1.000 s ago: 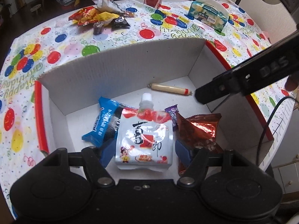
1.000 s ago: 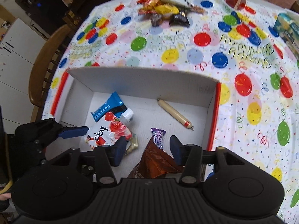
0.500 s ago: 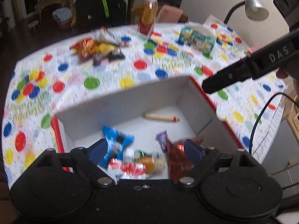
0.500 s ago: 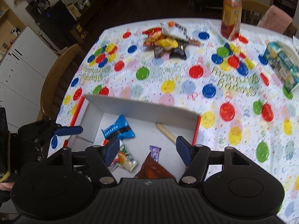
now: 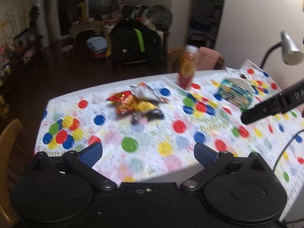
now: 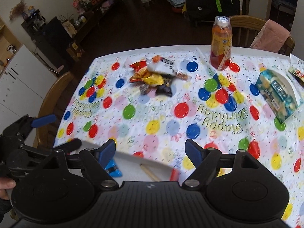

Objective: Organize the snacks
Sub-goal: 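Withdraw both tools from the box back toward the snack pile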

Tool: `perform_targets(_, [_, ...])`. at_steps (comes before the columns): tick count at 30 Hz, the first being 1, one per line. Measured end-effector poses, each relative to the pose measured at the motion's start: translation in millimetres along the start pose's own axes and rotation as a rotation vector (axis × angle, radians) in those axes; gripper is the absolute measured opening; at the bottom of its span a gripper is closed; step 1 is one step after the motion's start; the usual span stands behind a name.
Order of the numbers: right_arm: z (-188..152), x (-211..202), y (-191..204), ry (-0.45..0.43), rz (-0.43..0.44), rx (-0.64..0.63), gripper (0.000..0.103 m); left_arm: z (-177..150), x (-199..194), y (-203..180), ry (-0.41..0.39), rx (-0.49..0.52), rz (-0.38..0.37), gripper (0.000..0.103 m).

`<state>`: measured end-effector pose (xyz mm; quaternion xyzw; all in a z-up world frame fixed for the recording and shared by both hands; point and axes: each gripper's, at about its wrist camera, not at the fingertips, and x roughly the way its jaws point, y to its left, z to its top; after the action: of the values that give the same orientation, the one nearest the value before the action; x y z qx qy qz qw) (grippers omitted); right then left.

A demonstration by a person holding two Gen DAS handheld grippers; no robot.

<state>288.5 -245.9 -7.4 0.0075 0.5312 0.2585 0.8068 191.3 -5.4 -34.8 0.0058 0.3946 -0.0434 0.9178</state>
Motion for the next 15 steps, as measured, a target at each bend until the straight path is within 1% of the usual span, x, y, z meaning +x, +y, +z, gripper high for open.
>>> perform_targets(4, [25,15,-14,0.011,-0.032,-0.005,0.080,17,25,5,0.002,-0.004,0.053,0.103])
perform_targets(7, [45,27,-24,0.007,-0.033,0.000,0.080,26,45,7,0.014,0.009,0.076,0.103])
perform_targets(10, [64,44,-37,0.009,-0.040,0.011,0.080,33,67,8,0.033,0.027,0.090,0.103])
perform_targets(15, [90,85,-57,0.052,-0.032,0.025,0.080,42,108,9,0.073,0.055,0.098,0.102])
